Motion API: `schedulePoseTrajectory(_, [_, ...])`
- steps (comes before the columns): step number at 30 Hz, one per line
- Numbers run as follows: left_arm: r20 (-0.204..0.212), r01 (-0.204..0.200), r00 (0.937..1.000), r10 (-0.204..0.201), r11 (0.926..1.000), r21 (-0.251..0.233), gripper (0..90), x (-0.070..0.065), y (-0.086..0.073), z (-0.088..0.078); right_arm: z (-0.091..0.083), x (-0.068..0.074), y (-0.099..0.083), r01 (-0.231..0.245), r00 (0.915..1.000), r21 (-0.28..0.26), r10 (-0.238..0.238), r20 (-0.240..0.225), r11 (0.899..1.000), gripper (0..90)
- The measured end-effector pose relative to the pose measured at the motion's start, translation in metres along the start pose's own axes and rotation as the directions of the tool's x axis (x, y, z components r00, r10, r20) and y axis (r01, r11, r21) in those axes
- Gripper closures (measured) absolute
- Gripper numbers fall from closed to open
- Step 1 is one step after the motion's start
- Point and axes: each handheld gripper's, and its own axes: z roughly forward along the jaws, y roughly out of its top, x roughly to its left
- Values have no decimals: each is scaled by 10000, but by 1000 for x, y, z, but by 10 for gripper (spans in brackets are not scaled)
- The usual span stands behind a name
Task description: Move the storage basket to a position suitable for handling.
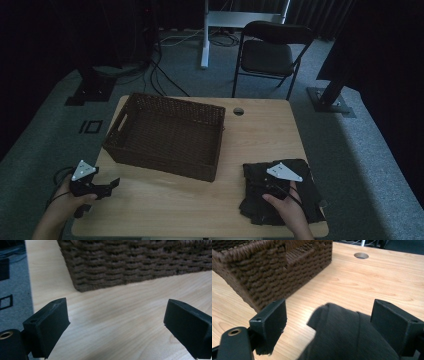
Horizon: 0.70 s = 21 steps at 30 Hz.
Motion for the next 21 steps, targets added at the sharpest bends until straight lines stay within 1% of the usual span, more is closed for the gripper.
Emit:
schedulePoseTrajectory(2, [-12,22,10000,-22,9999,-111,66,2,4,-1,2,3,3,20,10000,-39,-20,-85,10000,132])
schedulePoseTrajectory(6, [-21,230,9997,-231,9988,-440,69,7,10,-2,7,10,9,69,9996,-112,-72,-260,9999,132])
schedulePoseTrajectory(8, [62,175,9998,-172,9984,-544,69,9,13,-3,9,13,12,106,9994,-147,-110,-324,9998,132])
schedulePoseTrajectory(12, [12,76,10000,-75,9981,-604,69,10,18,-6,14,20,19,161,9989,-184,-169,-446,9997,132])
schedulePoseTrajectory(14, [-11,-58,10000,57,9980,-622,69,11,21,-8,16,23,23,226,9985,-209,-236,-498,9995,132])
schedulePoseTrajectory(16, [-14,12,10000,-13,9969,-784,69,14,24,-9,18,26,27,288,9983,-234,-300,-494,9993,132])
schedulePoseTrajectory(18, [-82,-65,9999,58,9963,-860,69,15,27,-10,20,28,31,288,9983,-262,-301,-499,9992,132])
schedulePoseTrajectory(21, [-35,-84,10000,81,9945,-1046,69,17,34,-11,24,32,37,349,9977,-278,-365,-570,9990,132])
